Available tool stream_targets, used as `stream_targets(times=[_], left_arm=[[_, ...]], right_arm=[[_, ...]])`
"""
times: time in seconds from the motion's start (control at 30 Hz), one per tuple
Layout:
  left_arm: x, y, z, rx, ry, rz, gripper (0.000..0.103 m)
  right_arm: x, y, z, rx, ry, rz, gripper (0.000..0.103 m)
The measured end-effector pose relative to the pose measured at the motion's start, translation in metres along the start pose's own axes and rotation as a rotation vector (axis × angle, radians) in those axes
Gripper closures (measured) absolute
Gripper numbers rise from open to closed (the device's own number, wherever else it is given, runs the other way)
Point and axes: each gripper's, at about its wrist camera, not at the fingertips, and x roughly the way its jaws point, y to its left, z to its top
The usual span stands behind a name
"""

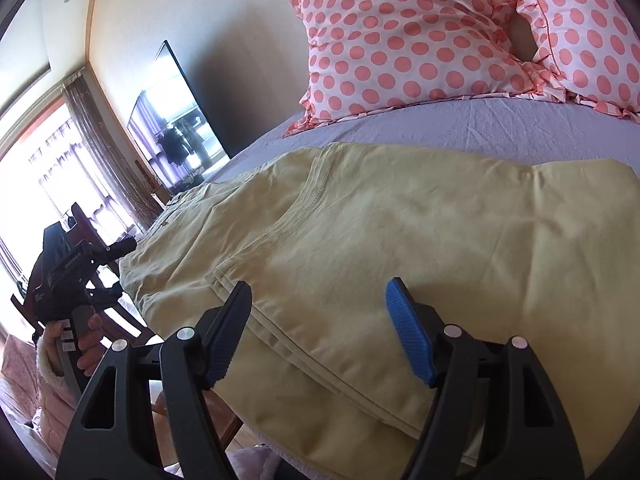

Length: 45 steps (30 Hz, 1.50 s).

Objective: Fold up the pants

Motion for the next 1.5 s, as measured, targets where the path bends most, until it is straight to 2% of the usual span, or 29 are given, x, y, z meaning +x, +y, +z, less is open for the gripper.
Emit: stream_targets(times=[0.1, 0.17, 0.23, 0.27, 0.3, 0.33, 0.37, 0.47, 0.57, 0.63, 0.73, 0.8, 0.87, 0.97, 1.03, 1.07, 1.13, 1.17, 1.23, 1.27, 1.3, 1.37, 1.4, 1.5], left_arm=[[0.006, 0.012, 0.018, -0.048, 0.005, 0.051, 0.017], [0.005, 0.018, 0.030, -0.084, -0.010, 0.060, 0.020], [0.006, 0.025, 0.039, -0.116, -0.032, 0.103, 0.035], [0.007, 0.029, 0.043, -0.127, -0.045, 0.126, 0.051], [0.009, 0.031, 0.046, -0.131, -0.050, 0.173, 0.079], [0.010, 0.031, 0.049, -0.131, -0.047, 0.219, 0.088], [0.009, 0.028, 0.051, -0.125, -0.048, 0.224, 0.089], [-0.003, -0.012, 0.060, 0.005, -0.098, 0.237, 0.093], [-0.013, -0.080, 0.067, 0.162, -0.123, 0.160, 0.094], [-0.012, -0.139, 0.063, 0.304, -0.126, 0.095, 0.094], [-0.005, -0.234, 0.030, 0.556, -0.115, -0.057, 0.093], [0.004, -0.289, -0.009, 0.706, -0.055, -0.192, 0.091], [0.020, -0.328, -0.058, 0.847, 0.019, -0.288, 0.091], [0.050, -0.354, -0.143, 1.070, 0.193, -0.370, 0.091], [0.070, -0.354, -0.193, 1.206, 0.346, -0.376, 0.091], [0.075, -0.349, -0.209, 1.256, 0.363, -0.361, 0.089], [0.065, -0.341, -0.218, 1.328, 0.289, -0.348, 0.087], [0.058, -0.337, -0.211, 1.320, 0.297, -0.382, 0.083], [0.043, -0.328, -0.183, 1.239, 0.318, -0.471, 0.079], [0.038, -0.321, -0.165, 1.192, 0.313, -0.493, 0.067], [0.033, -0.318, -0.148, 1.145, 0.284, -0.494, 0.048], [0.031, -0.306, -0.113, 1.059, 0.195, -0.417, 0.038], [0.037, -0.296, -0.094, 1.008, 0.174, -0.354, 0.038], [0.069, -0.260, -0.042, 0.823, 0.209, -0.202, 0.038]], right_arm=[[0.000, 0.000, 0.000, 0.002, -0.005, 0.007, 0.030], [-0.002, -0.001, -0.001, 0.006, -0.011, 0.015, 0.030], [-0.006, -0.003, -0.001, 0.015, -0.025, 0.025, 0.030], [-0.010, -0.004, -0.001, 0.019, -0.034, 0.027, 0.030], [-0.013, -0.007, -0.001, 0.023, -0.045, 0.029, 0.029], [-0.018, -0.009, -0.001, 0.027, -0.059, 0.030, 0.028], [-0.022, -0.012, 0.000, 0.030, -0.070, 0.025, 0.028], [-0.040, -0.023, 0.002, 0.039, -0.121, 0.001, 0.027], [-0.067, -0.040, 0.004, 0.060, -0.195, -0.053, 0.024], [-0.089, -0.056, 0.004, 0.093, -0.257, -0.103, 0.022], [-0.123, -0.084, -0.001, 0.163, -0.339, -0.188, 0.022], [-0.144, -0.100, -0.006, 0.209, -0.383, -0.250, 0.022], [-0.163, -0.115, -0.011, 0.250, -0.417, -0.299, 0.022], [-0.183, -0.130, -0.019, 0.293, -0.446, -0.342, 0.021], [-0.189, -0.138, -0.022, 0.315, -0.440, -0.343, 0.019], [-0.189, -0.140, -0.022, 0.323, -0.430, -0.338, 0.019], [-0.186, -0.146, -0.018, 0.337, -0.403, -0.300, 0.019], [-0.181, -0.148, -0.016, 0.344, -0.387, -0.269, 0.019], [-0.167, -0.152, -0.008, 0.361, -0.331, -0.185, 0.019], [-0.158, -0.153, -0.005, 0.366, -0.296, -0.149, 0.019], [-0.148, -0.153, -0.002, 0.367, -0.259, -0.124, 0.019], [-0.128, -0.154, 0.006, 0.348, -0.179, -0.123, 0.022], [-0.121, -0.153, 0.007, 0.340, -0.149, -0.133, 0.028], [-0.099, -0.161, 0.011, 0.355, -0.060, -0.125, 0.041]])
